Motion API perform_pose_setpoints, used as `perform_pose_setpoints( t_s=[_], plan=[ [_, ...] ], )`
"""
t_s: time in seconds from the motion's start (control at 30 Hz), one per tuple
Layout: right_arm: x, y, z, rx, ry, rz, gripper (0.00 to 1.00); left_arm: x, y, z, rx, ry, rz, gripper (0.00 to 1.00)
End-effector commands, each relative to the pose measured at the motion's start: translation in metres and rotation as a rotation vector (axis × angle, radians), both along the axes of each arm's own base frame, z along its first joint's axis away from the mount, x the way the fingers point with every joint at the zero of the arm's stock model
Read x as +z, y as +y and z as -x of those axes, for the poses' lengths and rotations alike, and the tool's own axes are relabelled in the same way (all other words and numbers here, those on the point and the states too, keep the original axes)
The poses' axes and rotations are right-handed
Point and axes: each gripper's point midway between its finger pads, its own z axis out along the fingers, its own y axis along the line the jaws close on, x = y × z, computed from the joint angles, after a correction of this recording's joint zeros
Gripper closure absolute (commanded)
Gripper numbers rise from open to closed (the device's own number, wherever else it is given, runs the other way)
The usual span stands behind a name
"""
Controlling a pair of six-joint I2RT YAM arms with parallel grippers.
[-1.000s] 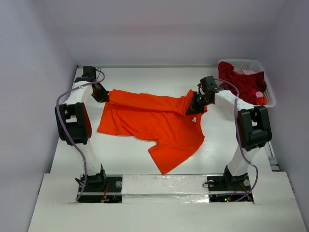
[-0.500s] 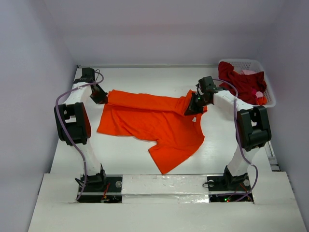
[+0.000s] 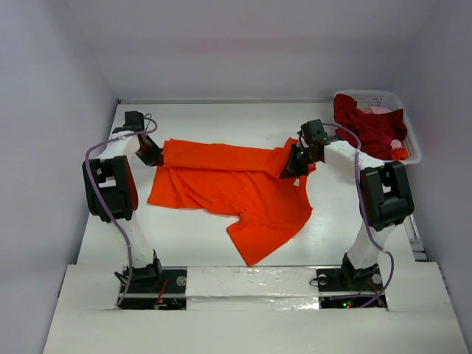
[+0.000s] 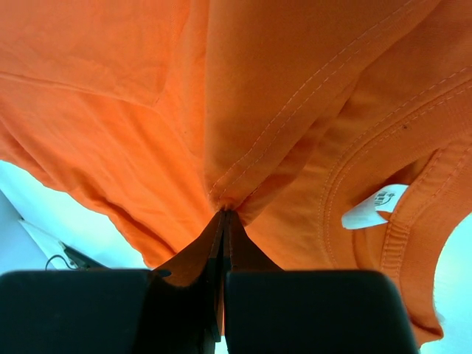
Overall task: Fold and stack the t-shirts
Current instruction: Fold the flattened tshirt in 1/3 of the way
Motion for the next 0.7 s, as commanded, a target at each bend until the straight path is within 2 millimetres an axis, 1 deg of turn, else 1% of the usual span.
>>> perform_pose_setpoints(
  t_s=[0.0,0.03,0.1,0.23,0.33,0.37,0.43,0.47,0.5,0.53,0.57,0.6,0.63,0.67],
  plan=[
    [-0.006,0.005,-0.007,-0.007,-0.029,-0.006,1.0,0.001,0.014,-0.001,0.016,-0.014,-0.037,1.0],
    [-0.008,0.008,-0.005,0.001,-0.026,-0.006,1.0,0.001,0.014,-0.001,0.016,-0.012,-0.037,1.0],
    [-0.011,0.009,-0.004,0.001,-0.019,-0.01,1.0,-0.002,0.017,-0.001,0.025,-0.007,-0.037,1.0],
    [-0.015,0.007,-0.004,-0.009,-0.02,-0.003,1.0,-0.006,0.018,0.0,0.031,-0.002,-0.04,1.0],
    [-0.02,0.006,-0.003,-0.017,-0.011,0.003,1.0,-0.009,0.019,0.001,0.035,0.0,-0.041,0.92],
    [-0.023,0.006,-0.002,-0.02,-0.003,0.004,1.0,-0.01,0.019,0.001,0.034,0.003,-0.041,0.86],
    [-0.026,0.005,-0.002,-0.026,-0.002,0.007,1.0,-0.015,0.019,0.003,0.035,0.015,-0.046,0.78],
    [-0.026,0.005,-0.003,-0.032,-0.001,0.007,0.89,-0.016,0.02,0.004,0.037,0.017,-0.05,0.67],
    [-0.027,0.005,-0.004,-0.034,-0.006,0.008,0.79,-0.017,0.02,0.004,0.037,0.018,-0.051,0.62],
    [-0.027,0.005,-0.004,-0.034,-0.006,0.01,0.59,-0.02,0.021,0.005,0.039,0.028,-0.056,0.55],
    [-0.027,0.005,-0.005,-0.034,-0.008,0.009,0.48,-0.021,0.022,0.006,0.041,0.034,-0.061,0.42],
    [-0.026,0.005,-0.006,-0.038,-0.011,0.012,0.38,-0.022,0.026,0.008,0.052,0.039,-0.061,0.36],
    [-0.025,0.005,-0.006,-0.037,-0.015,0.012,0.18,-0.023,0.027,0.008,0.054,0.041,-0.064,0.29],
    [-0.023,0.004,-0.007,-0.039,-0.022,0.013,0.09,-0.022,0.027,0.009,0.058,0.041,-0.065,0.15]
  ],
)
